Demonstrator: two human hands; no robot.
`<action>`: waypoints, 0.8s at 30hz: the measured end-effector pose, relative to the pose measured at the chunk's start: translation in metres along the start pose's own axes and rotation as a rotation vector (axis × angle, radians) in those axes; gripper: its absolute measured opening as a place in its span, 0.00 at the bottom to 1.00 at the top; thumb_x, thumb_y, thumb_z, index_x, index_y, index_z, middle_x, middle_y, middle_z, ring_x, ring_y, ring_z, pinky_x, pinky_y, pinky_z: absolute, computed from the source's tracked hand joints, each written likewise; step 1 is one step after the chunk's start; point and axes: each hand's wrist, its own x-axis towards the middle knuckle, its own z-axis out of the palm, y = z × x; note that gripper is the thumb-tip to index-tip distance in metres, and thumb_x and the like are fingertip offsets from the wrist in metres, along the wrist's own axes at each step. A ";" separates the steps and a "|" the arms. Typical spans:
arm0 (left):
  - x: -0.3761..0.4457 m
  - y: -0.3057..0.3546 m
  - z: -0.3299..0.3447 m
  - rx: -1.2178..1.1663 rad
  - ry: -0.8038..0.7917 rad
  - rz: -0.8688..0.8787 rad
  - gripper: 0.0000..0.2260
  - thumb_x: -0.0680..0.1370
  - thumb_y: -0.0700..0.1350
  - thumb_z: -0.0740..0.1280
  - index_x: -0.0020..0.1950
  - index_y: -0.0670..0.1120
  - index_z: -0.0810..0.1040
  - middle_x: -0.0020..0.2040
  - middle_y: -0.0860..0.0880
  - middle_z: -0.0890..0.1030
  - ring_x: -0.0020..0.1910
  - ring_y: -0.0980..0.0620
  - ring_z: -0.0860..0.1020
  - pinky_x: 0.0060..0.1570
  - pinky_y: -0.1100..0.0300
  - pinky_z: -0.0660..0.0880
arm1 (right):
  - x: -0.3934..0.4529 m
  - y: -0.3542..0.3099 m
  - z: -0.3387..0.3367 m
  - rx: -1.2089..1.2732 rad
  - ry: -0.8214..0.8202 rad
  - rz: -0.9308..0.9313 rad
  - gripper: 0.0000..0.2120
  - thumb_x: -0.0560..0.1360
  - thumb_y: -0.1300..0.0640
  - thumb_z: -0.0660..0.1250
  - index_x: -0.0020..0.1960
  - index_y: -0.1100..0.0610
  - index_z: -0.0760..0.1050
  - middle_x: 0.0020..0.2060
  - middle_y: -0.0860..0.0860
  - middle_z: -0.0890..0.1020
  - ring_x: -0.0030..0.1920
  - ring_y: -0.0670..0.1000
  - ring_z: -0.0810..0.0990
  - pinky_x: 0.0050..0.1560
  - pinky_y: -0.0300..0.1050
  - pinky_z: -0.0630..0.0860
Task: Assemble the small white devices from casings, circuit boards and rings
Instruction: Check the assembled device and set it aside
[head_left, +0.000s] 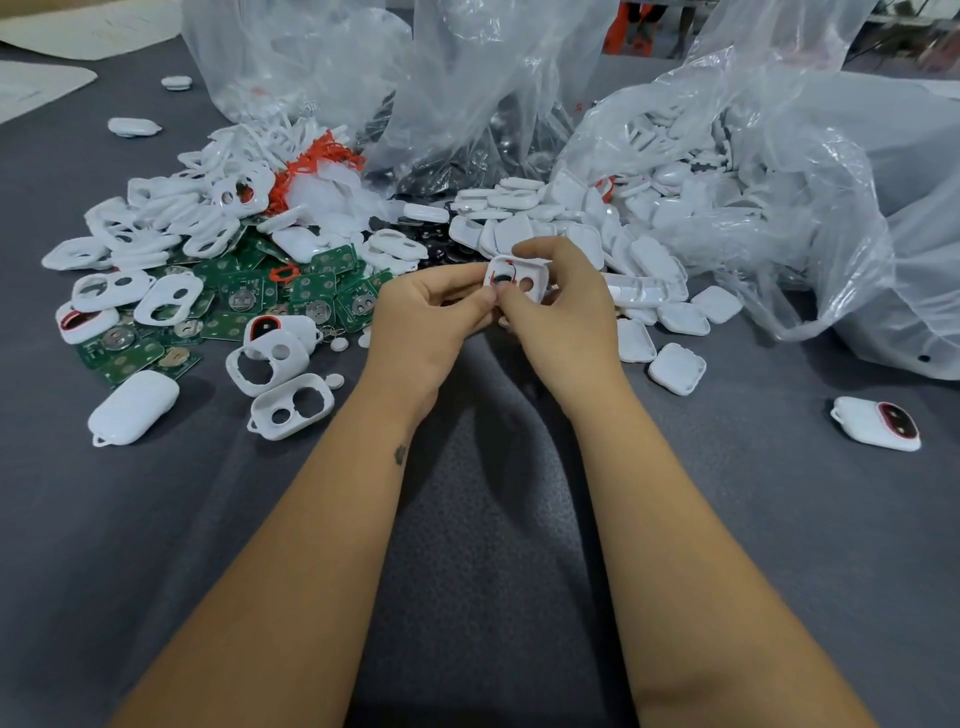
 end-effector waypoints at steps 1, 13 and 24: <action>0.000 0.000 0.000 0.005 -0.009 0.007 0.12 0.76 0.31 0.68 0.51 0.46 0.83 0.46 0.48 0.86 0.48 0.53 0.84 0.48 0.64 0.78 | 0.000 0.000 0.000 0.017 -0.009 0.012 0.08 0.72 0.59 0.69 0.50 0.51 0.78 0.39 0.42 0.80 0.41 0.44 0.79 0.47 0.46 0.78; -0.001 0.001 -0.002 0.000 -0.026 0.010 0.11 0.75 0.31 0.70 0.52 0.44 0.84 0.48 0.45 0.86 0.50 0.49 0.84 0.48 0.63 0.79 | 0.006 0.004 -0.006 0.098 -0.091 0.067 0.05 0.74 0.61 0.69 0.42 0.52 0.80 0.41 0.57 0.84 0.46 0.59 0.83 0.49 0.60 0.80; -0.002 0.001 0.001 0.017 -0.022 0.015 0.12 0.76 0.31 0.68 0.56 0.43 0.82 0.50 0.43 0.85 0.50 0.49 0.84 0.49 0.62 0.80 | 0.004 0.001 -0.002 0.079 -0.050 0.108 0.03 0.70 0.60 0.69 0.43 0.59 0.81 0.38 0.58 0.84 0.42 0.59 0.84 0.46 0.61 0.81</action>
